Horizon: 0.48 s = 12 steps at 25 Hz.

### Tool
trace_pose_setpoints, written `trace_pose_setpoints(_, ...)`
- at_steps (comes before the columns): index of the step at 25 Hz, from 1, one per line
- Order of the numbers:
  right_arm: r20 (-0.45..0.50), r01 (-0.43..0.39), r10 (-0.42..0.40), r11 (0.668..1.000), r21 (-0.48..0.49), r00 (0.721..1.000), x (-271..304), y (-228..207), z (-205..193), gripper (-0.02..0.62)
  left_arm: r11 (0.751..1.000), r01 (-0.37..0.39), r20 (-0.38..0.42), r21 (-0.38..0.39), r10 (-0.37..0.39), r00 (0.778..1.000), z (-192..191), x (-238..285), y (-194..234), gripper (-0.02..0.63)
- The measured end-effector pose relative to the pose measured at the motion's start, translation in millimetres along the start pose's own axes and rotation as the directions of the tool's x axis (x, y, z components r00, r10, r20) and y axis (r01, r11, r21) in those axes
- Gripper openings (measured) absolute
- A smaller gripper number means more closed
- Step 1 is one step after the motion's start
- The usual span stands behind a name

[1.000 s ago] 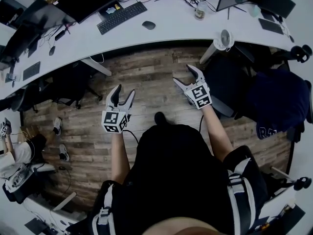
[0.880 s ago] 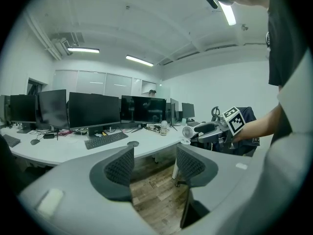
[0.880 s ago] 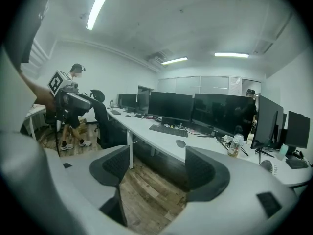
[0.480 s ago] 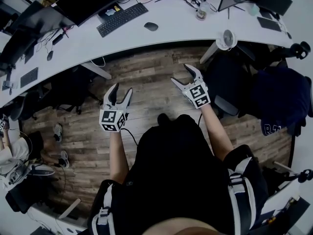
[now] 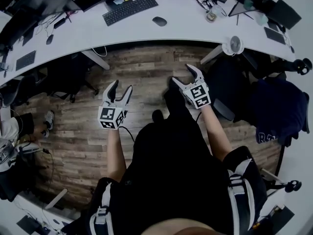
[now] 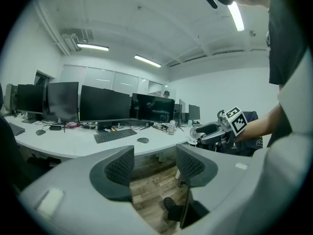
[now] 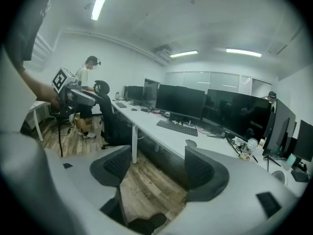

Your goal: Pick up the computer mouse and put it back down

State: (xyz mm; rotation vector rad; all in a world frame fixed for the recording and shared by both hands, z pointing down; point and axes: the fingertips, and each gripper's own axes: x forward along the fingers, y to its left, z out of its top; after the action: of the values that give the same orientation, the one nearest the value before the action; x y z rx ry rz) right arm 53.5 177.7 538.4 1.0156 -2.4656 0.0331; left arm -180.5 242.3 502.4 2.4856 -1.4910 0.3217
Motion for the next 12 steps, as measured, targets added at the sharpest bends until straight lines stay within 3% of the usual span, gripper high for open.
trace_pose_setpoints(12, 0.019, -0.058, 0.058, 0.998, -0.026, 0.998, 53.8, -24.6, 27.8, 0.345, 0.999, -0.049, 0.006, -0.006, 0.05, 0.999, 18.9, 30.1, 30.4, 0.262)
